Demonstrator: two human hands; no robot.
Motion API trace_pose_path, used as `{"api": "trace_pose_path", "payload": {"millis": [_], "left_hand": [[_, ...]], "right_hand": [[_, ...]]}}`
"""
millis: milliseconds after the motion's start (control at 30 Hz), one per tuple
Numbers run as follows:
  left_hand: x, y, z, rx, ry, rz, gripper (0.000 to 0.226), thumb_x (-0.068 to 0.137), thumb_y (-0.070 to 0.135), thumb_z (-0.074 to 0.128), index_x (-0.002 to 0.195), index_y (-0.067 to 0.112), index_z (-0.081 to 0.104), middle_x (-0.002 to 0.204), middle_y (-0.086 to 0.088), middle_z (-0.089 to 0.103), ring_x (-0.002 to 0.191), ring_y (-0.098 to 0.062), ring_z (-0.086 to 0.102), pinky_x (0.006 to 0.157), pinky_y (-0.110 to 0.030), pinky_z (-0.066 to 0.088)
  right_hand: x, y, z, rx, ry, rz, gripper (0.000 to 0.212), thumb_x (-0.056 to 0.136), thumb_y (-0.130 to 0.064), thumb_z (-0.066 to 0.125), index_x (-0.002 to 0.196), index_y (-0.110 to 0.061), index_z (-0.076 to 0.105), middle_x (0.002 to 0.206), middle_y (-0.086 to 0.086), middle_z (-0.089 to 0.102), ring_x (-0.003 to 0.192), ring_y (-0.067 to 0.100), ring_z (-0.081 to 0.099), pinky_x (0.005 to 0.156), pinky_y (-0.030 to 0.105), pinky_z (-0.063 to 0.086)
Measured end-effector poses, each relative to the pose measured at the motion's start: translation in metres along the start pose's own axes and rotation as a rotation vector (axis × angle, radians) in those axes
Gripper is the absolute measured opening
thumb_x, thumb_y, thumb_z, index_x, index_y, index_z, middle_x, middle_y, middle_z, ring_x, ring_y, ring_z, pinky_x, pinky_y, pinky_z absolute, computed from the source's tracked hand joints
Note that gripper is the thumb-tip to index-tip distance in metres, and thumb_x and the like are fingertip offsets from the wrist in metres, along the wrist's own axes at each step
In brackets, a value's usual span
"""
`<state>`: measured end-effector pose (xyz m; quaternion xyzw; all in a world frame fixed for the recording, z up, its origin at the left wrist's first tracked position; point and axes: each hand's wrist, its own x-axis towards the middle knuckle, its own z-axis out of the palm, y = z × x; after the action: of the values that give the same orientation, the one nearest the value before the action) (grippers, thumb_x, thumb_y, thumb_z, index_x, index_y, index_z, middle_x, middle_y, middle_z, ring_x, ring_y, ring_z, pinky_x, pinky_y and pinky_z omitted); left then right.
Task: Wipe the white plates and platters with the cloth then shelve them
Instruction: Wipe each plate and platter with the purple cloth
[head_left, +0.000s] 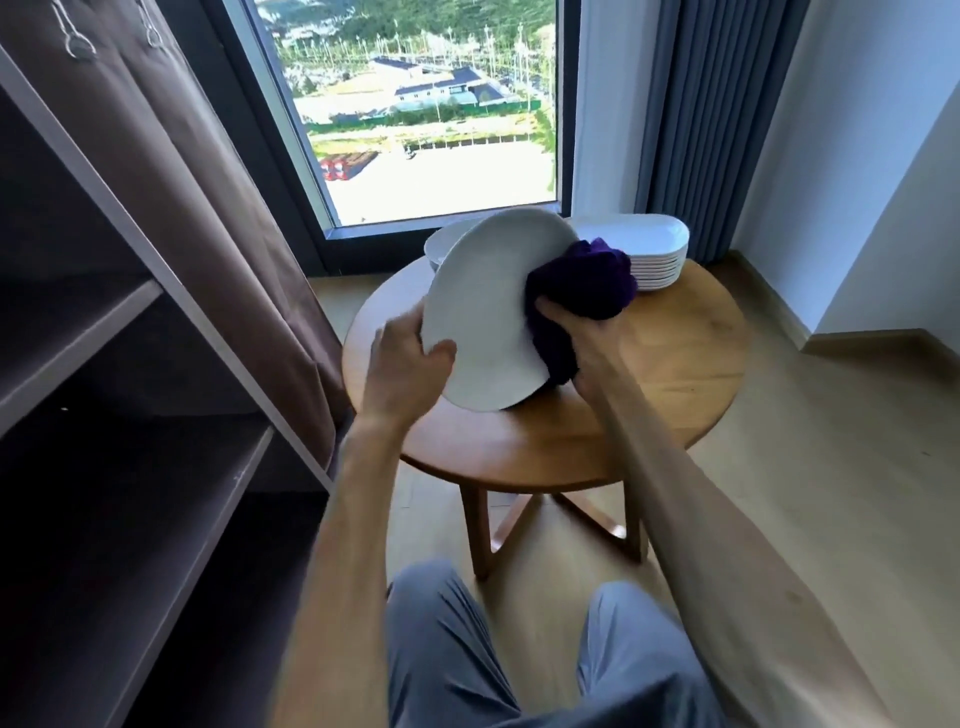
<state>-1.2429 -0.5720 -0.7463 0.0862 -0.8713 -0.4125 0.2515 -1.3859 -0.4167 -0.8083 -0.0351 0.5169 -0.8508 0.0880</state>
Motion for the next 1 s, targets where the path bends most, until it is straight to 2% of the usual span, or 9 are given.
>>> {"api": "trace_pose_path", "payload": {"millis": [100, 167, 267, 433, 533, 633, 733, 867, 1000], "left_hand": [[0.028, 0.014, -0.035, 0.133, -0.181, -0.053, 0.02, 0.08, 0.009, 0.064, 0.08, 0.029, 0.065, 0.08, 0.009, 0.065, 0.085, -0.02, 0.064, 0.061, -0.024, 0.047], [0.031, 0.025, -0.032, -0.083, -0.011, -0.047, 0.022, 0.074, 0.017, 0.065, 0.084, 0.036, 0.069, 0.078, 0.017, 0.068, 0.08, -0.007, 0.066, 0.059, -0.021, 0.049], [0.009, 0.026, 0.011, -0.475, 0.332, -0.052, 0.047, 0.079, 0.009, 0.07, 0.121, 0.029, 0.062, 0.097, 0.019, 0.072, 0.094, 0.0, 0.069, 0.07, -0.019, 0.057], [-0.026, 0.017, 0.081, -0.602, 0.422, -0.259, 0.05, 0.091, 0.0, 0.066, 0.125, 0.032, 0.048, 0.113, 0.016, 0.062, 0.113, -0.015, 0.063, 0.085, -0.009, 0.052], [-0.016, 0.009, 0.053, -0.418, 0.291, -0.136, 0.045, 0.089, -0.005, 0.063, 0.121, 0.026, 0.056, 0.104, 0.017, 0.062, 0.096, -0.005, 0.063, 0.072, -0.011, 0.053], [0.012, 0.005, 0.006, 0.085, -0.046, 0.061, 0.051, 0.081, -0.001, 0.06, 0.128, 0.019, 0.061, 0.098, 0.003, 0.066, 0.092, -0.02, 0.061, 0.069, -0.023, 0.056], [0.029, 0.015, -0.008, 0.206, -0.154, 0.0, 0.042, 0.076, 0.001, 0.055, 0.108, 0.026, 0.064, 0.097, -0.005, 0.068, 0.096, -0.03, 0.062, 0.077, -0.044, 0.057], [0.018, -0.001, 0.0, -0.243, 0.186, -0.093, 0.021, 0.09, 0.016, 0.059, 0.108, 0.024, 0.066, 0.098, 0.002, 0.067, 0.098, -0.021, 0.063, 0.074, -0.037, 0.057], [0.016, -0.017, 0.021, -0.73, 0.305, -0.394, 0.032, 0.093, -0.003, 0.06, 0.116, 0.017, 0.07, 0.098, 0.002, 0.077, 0.092, -0.021, 0.072, 0.076, -0.035, 0.061]], "right_hand": [[0.003, -0.014, 0.004, -0.18, -0.033, -0.055, 0.056, 0.062, -0.034, 0.082, 0.1, 0.005, 0.065, 0.092, 0.023, 0.067, 0.078, 0.032, 0.064, 0.072, 0.049, 0.059], [-0.003, -0.009, 0.015, -0.029, 0.011, -0.013, 0.057, 0.061, -0.037, 0.077, 0.1, 0.0, 0.063, 0.086, 0.02, 0.061, 0.071, 0.026, 0.057, 0.061, 0.039, 0.051], [-0.009, 0.004, 0.028, 0.175, 0.078, 0.134, 0.046, 0.08, -0.022, 0.08, 0.119, -0.007, 0.062, 0.098, 0.011, 0.065, 0.073, 0.02, 0.063, 0.061, 0.031, 0.053], [-0.025, 0.018, 0.029, 0.399, 0.108, 0.183, 0.041, 0.078, -0.005, 0.082, 0.117, -0.003, 0.069, 0.113, 0.019, 0.073, 0.098, 0.037, 0.071, 0.088, 0.051, 0.06], [-0.019, 0.006, 0.008, 0.222, 0.086, 0.098, 0.053, 0.071, -0.004, 0.086, 0.119, 0.0, 0.066, 0.113, 0.02, 0.072, 0.102, 0.038, 0.07, 0.091, 0.051, 0.058], [-0.005, -0.023, -0.004, -0.113, 0.126, -0.042, 0.041, 0.067, -0.017, 0.092, 0.099, -0.015, 0.066, 0.097, 0.005, 0.074, 0.094, 0.024, 0.072, 0.087, 0.04, 0.06], [0.008, -0.042, 0.006, -0.373, 0.148, -0.197, 0.027, 0.096, -0.013, 0.065, 0.086, -0.03, 0.047, 0.083, -0.009, 0.056, 0.074, 0.005, 0.056, 0.089, 0.038, 0.055], [-0.003, -0.049, -0.001, -0.256, 0.044, -0.289, 0.012, 0.102, -0.02, 0.053, 0.095, -0.016, 0.062, 0.087, 0.002, 0.063, 0.076, 0.016, 0.062, 0.074, 0.032, 0.055], [-0.005, -0.057, -0.001, 0.206, -0.003, -0.082, 0.04, 0.106, -0.033, 0.044, 0.077, -0.017, 0.067, 0.065, -0.001, 0.066, 0.06, 0.012, 0.065, 0.061, 0.026, 0.056]]}}
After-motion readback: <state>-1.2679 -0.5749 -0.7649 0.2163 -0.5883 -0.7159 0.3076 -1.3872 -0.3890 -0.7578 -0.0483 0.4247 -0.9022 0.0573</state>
